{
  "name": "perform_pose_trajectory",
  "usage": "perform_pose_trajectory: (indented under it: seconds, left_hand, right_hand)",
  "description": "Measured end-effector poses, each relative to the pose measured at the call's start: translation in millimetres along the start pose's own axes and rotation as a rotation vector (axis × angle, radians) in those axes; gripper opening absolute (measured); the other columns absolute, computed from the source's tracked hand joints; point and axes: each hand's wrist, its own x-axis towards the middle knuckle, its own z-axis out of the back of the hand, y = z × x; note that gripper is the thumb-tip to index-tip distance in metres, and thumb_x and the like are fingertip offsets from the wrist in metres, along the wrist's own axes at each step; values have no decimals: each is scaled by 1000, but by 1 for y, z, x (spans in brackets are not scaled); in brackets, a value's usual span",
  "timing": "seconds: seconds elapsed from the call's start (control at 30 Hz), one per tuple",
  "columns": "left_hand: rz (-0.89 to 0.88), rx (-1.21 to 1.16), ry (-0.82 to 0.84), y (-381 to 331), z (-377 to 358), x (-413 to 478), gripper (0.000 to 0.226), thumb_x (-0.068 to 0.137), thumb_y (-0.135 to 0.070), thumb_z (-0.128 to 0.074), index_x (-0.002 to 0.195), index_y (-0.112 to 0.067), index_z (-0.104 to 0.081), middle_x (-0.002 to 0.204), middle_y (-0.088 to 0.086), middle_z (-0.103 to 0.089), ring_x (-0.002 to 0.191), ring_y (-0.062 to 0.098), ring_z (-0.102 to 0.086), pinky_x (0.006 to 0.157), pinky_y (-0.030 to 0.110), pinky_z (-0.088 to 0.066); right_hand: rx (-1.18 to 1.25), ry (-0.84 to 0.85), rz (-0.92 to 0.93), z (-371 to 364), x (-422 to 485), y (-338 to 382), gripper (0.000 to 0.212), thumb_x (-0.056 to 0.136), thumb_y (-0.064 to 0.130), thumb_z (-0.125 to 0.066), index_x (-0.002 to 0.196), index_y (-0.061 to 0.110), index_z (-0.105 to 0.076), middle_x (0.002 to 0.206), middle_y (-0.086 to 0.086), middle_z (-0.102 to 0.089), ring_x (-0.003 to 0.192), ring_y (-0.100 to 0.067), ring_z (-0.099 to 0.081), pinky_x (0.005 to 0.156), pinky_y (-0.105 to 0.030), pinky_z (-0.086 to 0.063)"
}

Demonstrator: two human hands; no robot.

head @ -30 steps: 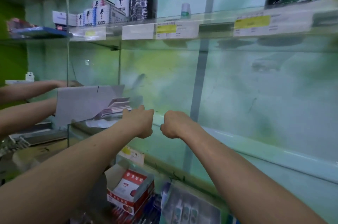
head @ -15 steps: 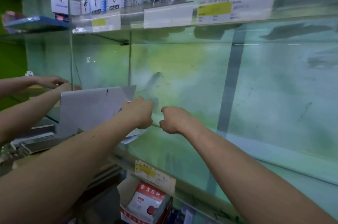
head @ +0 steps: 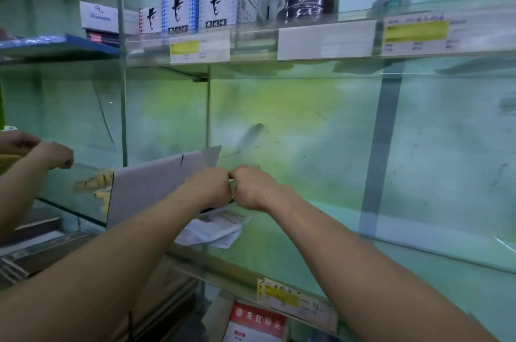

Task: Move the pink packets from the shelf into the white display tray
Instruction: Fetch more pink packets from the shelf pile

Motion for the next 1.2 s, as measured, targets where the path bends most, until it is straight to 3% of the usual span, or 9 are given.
perform_pose_trajectory:
  seconds: [0.23,0.4,0.5,0.73,0.8,0.93,1.03,1.1,1.2]
  left_hand:
    - [-72,-71,21,6,-5,-1,23,93,-18,-47,101,-3,-62,103,18,-64,86,33,-58,73,37,-47]
    - [-107,-230,-170,15,-2,-2,25,86,-11,-47,95,-9,-69,95,15,-69,79,32,-60,71,35,-51]
    - [-194,-372,-286,13,10,-6,32,83,-1,-47,99,-9,-74,104,11,-71,92,29,-63,78,32,-50]
    - [-307,-610,-376,4,18,-9,29,80,8,-47,90,-5,-72,101,11,-66,93,23,-59,82,27,-46]
    - [-284,-630,-425,3,11,-5,23,82,-1,-56,102,-10,-62,111,11,-56,103,28,-55,90,36,-45]
    - [-134,-469,-135,8,-7,7,64,83,-24,-67,137,-14,-34,129,12,-47,113,32,-51,92,40,-46]
    - [-53,-265,49,11,-18,6,35,91,-42,-54,102,-9,-53,105,12,-59,91,30,-55,81,33,-46]
    - [-4,-195,47,12,-24,4,29,96,-33,-47,77,-12,-46,90,11,-54,83,29,-51,76,33,-41]
    - [30,-189,-8,8,-22,1,29,94,-25,-48,68,-16,-37,84,7,-49,83,28,-47,88,42,-40]
  right_hand:
    - [121,113,-65,-14,1,3,39,92,6,-45,129,9,-54,129,-15,-58,114,-31,-57,90,-33,-47]
    - [150,-97,-170,3,-3,-5,48,92,11,-45,140,12,-40,139,-16,-46,126,-33,-46,101,-38,-42]
    - [120,-143,-174,12,-6,-6,57,90,15,-50,145,13,-32,142,-13,-43,129,-32,-41,103,-40,-40]
    - [21,-152,-225,14,-13,-6,26,95,29,-47,111,15,-61,112,-11,-64,105,-33,-58,71,-30,-38]
    - [-15,-168,-261,21,-16,-9,28,94,28,-44,110,11,-61,111,-11,-63,103,-33,-58,71,-31,-38]
    - [-51,-156,-301,21,-23,-17,19,88,12,-46,100,10,-61,106,-11,-63,83,-30,-51,65,-29,-35]
    - [-52,-148,-290,13,-27,-19,20,89,10,-46,100,11,-62,106,-12,-63,86,-32,-53,66,-30,-34]
    - [-49,-155,-298,10,-28,-18,20,89,9,-45,100,11,-62,106,-13,-63,82,-32,-50,65,-30,-34]
    - [-54,-146,-299,5,-28,-19,15,92,14,-48,100,9,-60,106,-14,-63,92,-34,-58,66,-29,-34]
